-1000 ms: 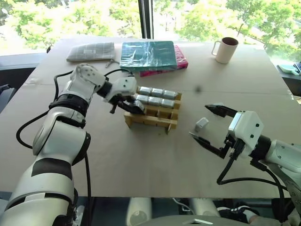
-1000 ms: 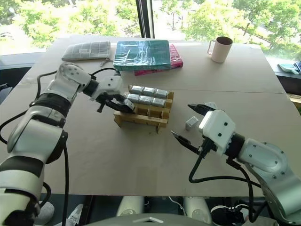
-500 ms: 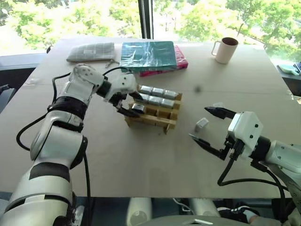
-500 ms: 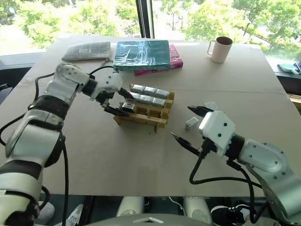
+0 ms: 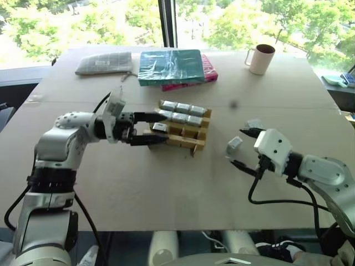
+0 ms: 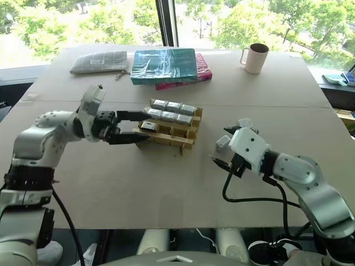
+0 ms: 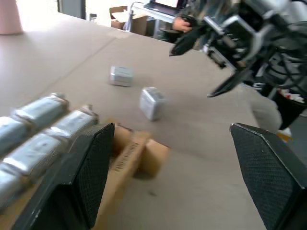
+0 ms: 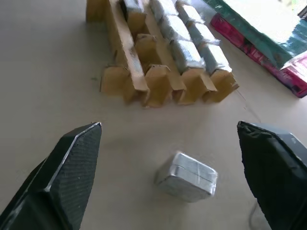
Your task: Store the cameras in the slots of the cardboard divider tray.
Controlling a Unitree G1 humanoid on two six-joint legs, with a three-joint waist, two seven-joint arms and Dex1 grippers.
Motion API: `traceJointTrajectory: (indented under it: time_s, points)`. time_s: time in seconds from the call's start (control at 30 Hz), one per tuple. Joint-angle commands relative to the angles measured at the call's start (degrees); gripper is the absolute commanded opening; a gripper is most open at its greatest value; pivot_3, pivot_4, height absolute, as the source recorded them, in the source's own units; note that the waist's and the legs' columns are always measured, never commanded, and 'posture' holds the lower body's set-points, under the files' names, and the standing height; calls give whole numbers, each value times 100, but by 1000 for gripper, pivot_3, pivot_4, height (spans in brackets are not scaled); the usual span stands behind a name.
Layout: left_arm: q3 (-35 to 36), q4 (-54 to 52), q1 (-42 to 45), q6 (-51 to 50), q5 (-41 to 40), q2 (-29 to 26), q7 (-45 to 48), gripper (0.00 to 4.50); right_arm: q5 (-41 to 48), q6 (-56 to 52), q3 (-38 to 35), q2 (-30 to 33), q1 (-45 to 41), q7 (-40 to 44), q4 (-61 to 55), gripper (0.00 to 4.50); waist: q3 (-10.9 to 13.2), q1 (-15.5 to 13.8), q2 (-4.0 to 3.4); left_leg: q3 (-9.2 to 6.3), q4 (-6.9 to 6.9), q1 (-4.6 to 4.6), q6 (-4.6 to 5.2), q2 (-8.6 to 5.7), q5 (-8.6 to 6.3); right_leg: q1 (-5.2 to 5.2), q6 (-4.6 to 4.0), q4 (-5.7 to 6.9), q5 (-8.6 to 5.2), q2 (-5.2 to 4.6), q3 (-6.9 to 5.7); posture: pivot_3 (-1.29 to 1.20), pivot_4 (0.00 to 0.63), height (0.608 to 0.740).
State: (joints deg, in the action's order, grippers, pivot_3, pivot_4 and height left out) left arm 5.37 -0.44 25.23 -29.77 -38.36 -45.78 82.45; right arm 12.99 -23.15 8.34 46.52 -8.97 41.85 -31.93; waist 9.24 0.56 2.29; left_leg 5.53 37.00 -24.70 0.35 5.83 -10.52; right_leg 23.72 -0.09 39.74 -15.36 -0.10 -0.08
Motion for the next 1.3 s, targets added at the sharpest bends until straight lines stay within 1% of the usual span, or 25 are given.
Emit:
traceJointTrajectory:
  time_s: [0.03,0.1,0.23,0.37,0.47,0.6,0.9,0.97,1.03,1.1,1.17,1.3]
  points:
    - [483,-840,-679,389,-159,81,-175,3981,-444,983,122,224,-470,577,793,4500,2,18,-4,3,2,0,0,0,0,0,-1,0,-1,-1,2,0,150,740]
    - [697,-1107,-1059,384,-290,174,-377,3981,-495,1320,196,271,-667,900,1152,4500,3,31,-6,8,2,1,1,1,0,2,0,1,0,-2,7,0,150,740]
    - [970,-1507,-1868,586,-383,252,-406,3981,-662,1939,351,215,-1098,1382,1865,4500,3,22,-7,12,-1,3,0,12,-1,5,2,2,2,4,7,0,150,740]
    - [1102,-1782,-2314,563,-516,290,-589,3981,-885,2641,502,140,-1452,1714,2498,4500,3,10,-7,16,-2,3,0,12,-1,6,-1,2,0,1,8,0,150,740]
    - [1151,-2015,-2492,557,-622,347,-777,3981,-1046,3290,652,5,-1844,1990,3010,4500,4,14,-7,18,-1,3,0,11,-1,6,-4,1,-1,-3,8,0,150,740]
    - [1178,-2180,-2602,620,-677,375,-880,3981,-1181,3673,782,-178,-2176,2224,3602,4500,5,10,-9,19,-2,4,-1,11,-1,6,-10,1,4,-1,8,0,150,740]
    - [1150,-2752,-2749,426,-926,372,-1413,3981,-1334,3968,785,-372,-2416,2389,4205,4500,7,18,-12,25,-7,4,-1,12,-1,9,-19,0,12,-1,13,0,150,740]
    - [1132,-2854,-2732,352,-992,358,-1549,3981,-1164,3774,659,-402,-2404,2401,4198,4500,7,13,-13,24,-8,5,-1,12,-1,9,-20,0,11,-1,13,0,150,740]
    - [1126,-2969,-2702,238,-1085,335,-1711,3981,-460,2833,301,-338,-2260,2548,3821,4500,8,7,-14,25,-9,5,-1,12,-1,9,-21,0,12,-1,13,0,150,740]
    - [1133,-3012,-2672,152,-1160,333,-1856,3981,331,1735,-168,-298,-2153,2485,3464,4500,8,5,-14,25,-10,5,-1,12,-1,9,-22,0,13,-3,16,0,150,740]
    - [1119,-3062,-2629,84,-1219,333,-1982,3981,653,1015,-483,-348,-2175,2208,3380,4500,8,4,-14,24,-12,6,-1,12,-1,9,-22,0,14,-5,20,0,150,740]
    - [1028,-3221,-2411,-94,-1357,333,-2319,3981,819,-72,-818,-529,-2149,1498,3304,4500,8,9,-14,22,-14,11,-1,12,-1,8,-23,0,13,-5,28,0,150,740]
